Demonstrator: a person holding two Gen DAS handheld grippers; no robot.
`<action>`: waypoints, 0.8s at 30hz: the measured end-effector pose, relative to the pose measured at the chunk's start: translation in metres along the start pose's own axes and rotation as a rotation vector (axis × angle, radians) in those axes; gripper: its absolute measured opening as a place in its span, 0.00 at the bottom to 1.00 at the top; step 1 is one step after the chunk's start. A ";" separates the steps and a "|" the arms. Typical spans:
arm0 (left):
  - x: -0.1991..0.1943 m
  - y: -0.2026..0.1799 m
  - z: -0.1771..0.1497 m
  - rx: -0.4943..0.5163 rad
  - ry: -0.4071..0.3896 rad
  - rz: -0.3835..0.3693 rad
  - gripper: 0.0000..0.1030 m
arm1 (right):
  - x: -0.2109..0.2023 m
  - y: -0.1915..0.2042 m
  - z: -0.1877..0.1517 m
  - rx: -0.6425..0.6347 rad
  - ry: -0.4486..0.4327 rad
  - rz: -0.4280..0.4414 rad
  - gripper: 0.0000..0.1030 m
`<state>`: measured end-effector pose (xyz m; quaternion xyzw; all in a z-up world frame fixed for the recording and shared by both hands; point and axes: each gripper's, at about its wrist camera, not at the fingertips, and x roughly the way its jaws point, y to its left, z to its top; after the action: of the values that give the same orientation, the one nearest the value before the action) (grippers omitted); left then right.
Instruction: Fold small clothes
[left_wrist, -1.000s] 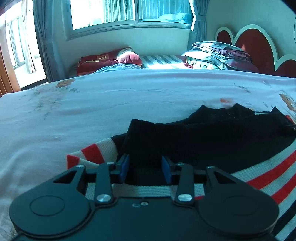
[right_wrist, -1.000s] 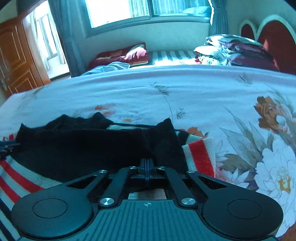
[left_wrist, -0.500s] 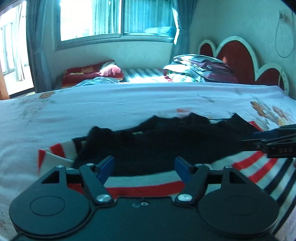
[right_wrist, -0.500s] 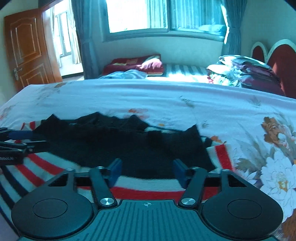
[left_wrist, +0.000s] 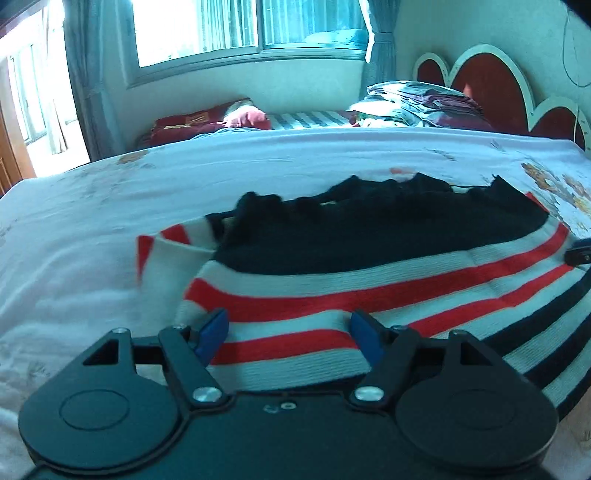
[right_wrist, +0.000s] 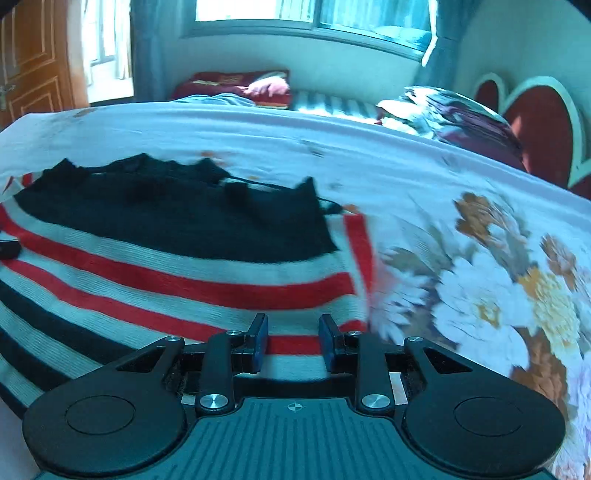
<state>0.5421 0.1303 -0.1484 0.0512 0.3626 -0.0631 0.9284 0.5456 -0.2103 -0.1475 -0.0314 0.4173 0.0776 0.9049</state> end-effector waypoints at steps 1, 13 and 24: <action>-0.003 0.009 -0.001 -0.028 -0.001 0.003 0.72 | -0.002 -0.009 -0.003 0.035 0.007 0.020 0.28; -0.016 -0.080 0.001 0.038 0.025 -0.119 0.64 | -0.030 0.106 0.002 -0.074 0.003 0.225 0.28; -0.037 -0.096 -0.021 0.078 0.050 -0.052 0.60 | -0.035 0.134 -0.024 -0.118 0.073 0.250 0.28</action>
<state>0.4867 0.0412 -0.1435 0.0794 0.3840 -0.1001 0.9144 0.4828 -0.0850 -0.1358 -0.0351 0.4453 0.2132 0.8689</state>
